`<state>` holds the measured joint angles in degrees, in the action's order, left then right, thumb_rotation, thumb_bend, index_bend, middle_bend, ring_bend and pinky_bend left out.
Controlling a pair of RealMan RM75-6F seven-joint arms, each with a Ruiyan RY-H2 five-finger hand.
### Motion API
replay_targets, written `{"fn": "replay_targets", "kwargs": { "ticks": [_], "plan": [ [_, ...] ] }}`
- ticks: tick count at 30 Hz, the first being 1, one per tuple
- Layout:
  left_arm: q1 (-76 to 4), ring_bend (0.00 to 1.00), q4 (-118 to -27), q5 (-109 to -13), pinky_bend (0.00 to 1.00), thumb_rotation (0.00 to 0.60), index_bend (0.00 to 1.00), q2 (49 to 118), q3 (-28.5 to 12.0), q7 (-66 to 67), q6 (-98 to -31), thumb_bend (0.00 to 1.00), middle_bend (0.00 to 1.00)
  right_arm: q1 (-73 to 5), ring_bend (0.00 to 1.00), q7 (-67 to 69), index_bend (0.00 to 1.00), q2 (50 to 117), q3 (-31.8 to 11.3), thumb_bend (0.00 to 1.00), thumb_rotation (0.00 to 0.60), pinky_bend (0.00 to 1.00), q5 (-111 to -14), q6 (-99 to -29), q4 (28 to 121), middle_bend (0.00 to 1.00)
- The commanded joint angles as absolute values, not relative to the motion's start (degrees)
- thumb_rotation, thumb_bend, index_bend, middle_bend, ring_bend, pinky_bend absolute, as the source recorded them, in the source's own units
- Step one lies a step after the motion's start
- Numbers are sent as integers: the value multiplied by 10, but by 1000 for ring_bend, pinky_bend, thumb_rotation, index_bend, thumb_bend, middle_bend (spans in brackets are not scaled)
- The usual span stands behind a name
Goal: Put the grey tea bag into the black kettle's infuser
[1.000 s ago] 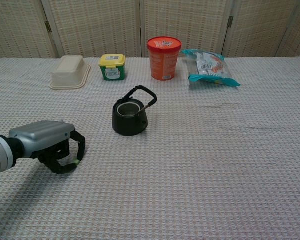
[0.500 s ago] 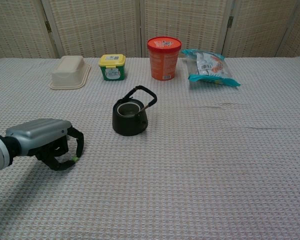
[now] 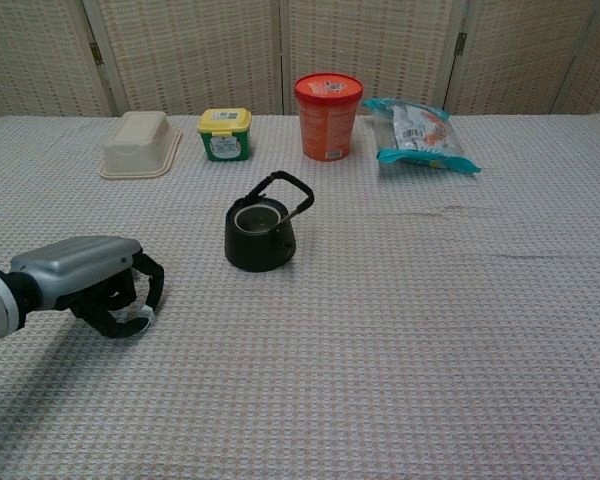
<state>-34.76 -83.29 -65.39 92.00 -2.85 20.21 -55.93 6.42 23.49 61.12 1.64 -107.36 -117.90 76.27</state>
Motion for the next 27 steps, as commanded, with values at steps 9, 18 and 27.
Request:
{"fn": "replay_targets", "kwargs": {
  "ticks": [9,18,27],
  "plan": [
    [-343,1000,-837,-654,1000,600,613,917,-31,200,-562,463,1000,63,0,230,0,610,16,103,600,0,-1074,-1176,766,0],
    [-339,1000,-849,-658,1000,600,629,911,-33,204,-571,484,1000,62,0,227,0,609,16,103,600,0,-1075,-1173,770,0],
    [-341,1000,-939,-660,1000,600,629,860,-50,270,-615,483,1000,63,0,239,0,608,16,103,600,0,-1073,-1178,766,0]
  ]
}}
